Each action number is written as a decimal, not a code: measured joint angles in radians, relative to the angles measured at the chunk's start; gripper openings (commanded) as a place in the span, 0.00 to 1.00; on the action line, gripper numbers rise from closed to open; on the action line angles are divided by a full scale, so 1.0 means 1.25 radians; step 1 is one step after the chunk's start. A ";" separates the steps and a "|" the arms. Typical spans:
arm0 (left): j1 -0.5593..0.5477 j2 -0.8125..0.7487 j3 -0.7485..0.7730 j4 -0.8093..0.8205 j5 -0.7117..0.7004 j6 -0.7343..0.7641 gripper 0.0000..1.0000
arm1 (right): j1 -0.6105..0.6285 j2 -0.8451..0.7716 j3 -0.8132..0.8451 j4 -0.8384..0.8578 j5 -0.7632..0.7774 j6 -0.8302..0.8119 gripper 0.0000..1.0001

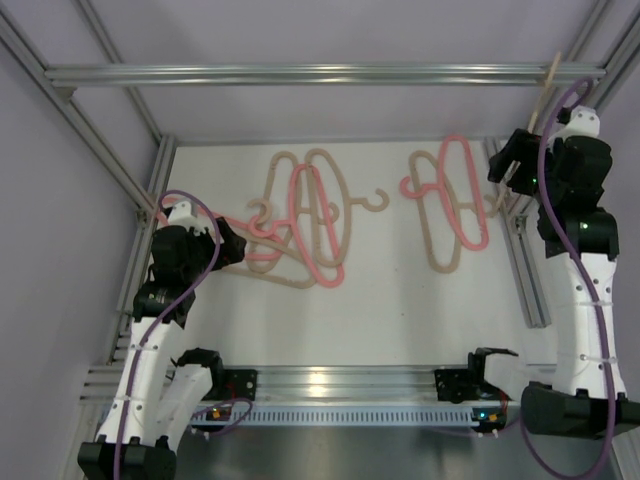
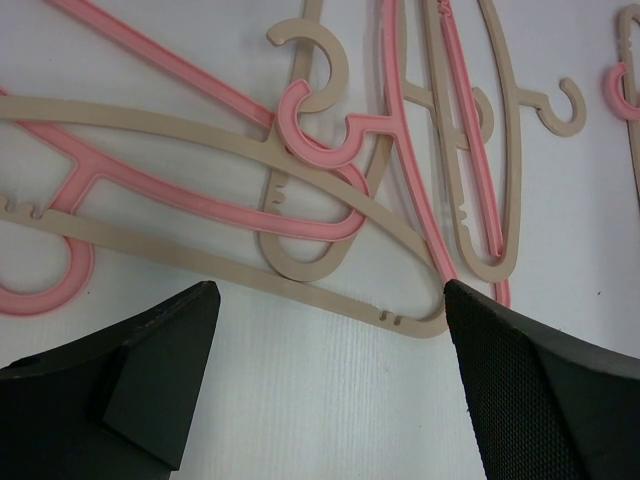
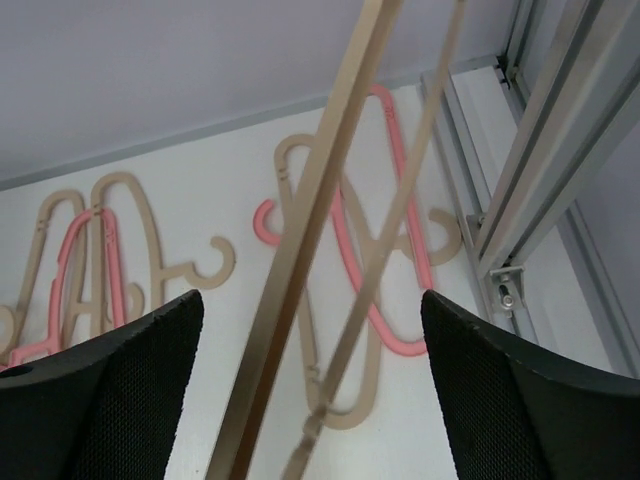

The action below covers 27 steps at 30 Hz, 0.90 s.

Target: Organize the hangers

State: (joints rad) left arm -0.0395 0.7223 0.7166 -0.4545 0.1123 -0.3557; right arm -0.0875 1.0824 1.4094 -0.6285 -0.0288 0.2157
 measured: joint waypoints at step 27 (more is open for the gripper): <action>-0.040 0.150 0.012 0.001 0.022 -0.046 0.98 | 0.351 -0.151 -0.194 0.104 -0.206 0.061 0.99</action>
State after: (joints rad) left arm -0.0898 0.9096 0.7315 -0.4538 0.1394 -0.4133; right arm 0.3511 0.8936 1.1664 -0.4984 -0.2859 0.2916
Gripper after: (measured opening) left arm 0.983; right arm 0.993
